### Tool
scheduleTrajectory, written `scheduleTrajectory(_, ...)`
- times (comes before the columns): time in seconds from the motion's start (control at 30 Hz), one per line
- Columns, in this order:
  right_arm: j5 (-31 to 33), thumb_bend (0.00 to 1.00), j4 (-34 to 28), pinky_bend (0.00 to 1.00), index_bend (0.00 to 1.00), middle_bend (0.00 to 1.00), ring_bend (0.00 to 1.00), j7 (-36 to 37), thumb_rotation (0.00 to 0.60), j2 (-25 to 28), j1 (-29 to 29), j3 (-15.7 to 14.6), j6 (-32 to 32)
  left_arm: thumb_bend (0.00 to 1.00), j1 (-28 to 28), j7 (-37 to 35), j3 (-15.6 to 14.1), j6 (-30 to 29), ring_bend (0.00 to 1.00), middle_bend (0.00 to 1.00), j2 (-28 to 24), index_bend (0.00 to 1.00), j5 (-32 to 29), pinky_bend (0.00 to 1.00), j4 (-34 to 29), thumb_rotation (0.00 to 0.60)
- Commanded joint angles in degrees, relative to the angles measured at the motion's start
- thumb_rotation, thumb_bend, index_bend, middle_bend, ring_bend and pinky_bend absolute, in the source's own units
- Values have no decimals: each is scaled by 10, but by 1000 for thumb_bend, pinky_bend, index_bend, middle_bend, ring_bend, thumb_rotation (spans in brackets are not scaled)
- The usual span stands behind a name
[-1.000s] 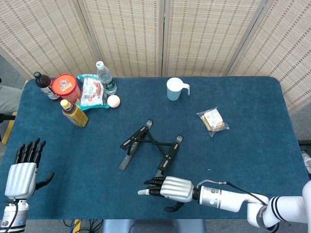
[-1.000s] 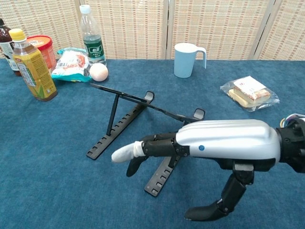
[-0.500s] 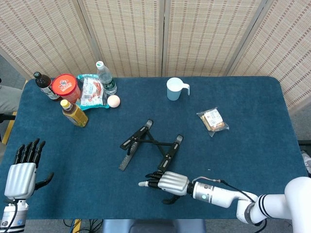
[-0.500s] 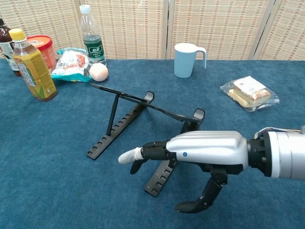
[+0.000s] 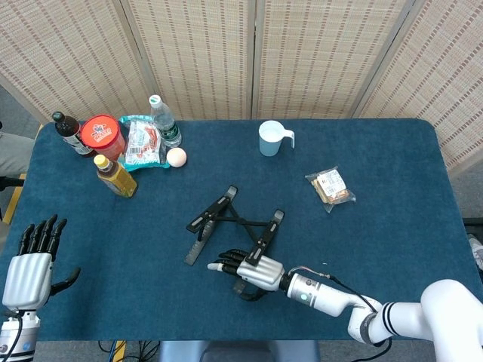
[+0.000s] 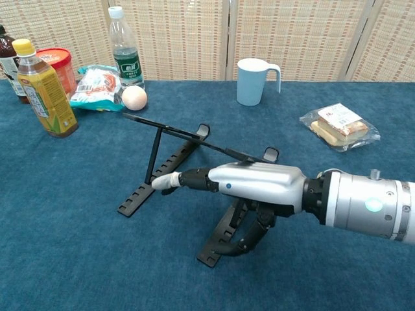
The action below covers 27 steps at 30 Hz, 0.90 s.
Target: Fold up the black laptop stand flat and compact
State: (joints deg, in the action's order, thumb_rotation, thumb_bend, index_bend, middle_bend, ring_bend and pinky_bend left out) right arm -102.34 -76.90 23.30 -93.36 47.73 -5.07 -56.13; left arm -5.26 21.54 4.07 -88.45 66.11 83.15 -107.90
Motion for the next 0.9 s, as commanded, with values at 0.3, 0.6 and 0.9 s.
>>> scheduleTrajectory(0.3,45,252,-6,35,0,82,0,-34,600,24,-31,42,-61,178,-1,-4,-1,4,0,0,5,0,1,0,4,600)
scheduleTrajectory(0.6,94,252,-10,31,0,81,0,-37,600,54,-49,77,-81,178,-2,-10,0,7,0,0,4,0,-1,0,8,600)
scheduleTrajectory(0.9,131,250,0,21,0,81,0,-43,600,68,-63,95,-80,178,-4,-18,0,11,0,0,6,0,-2,0,15,600)
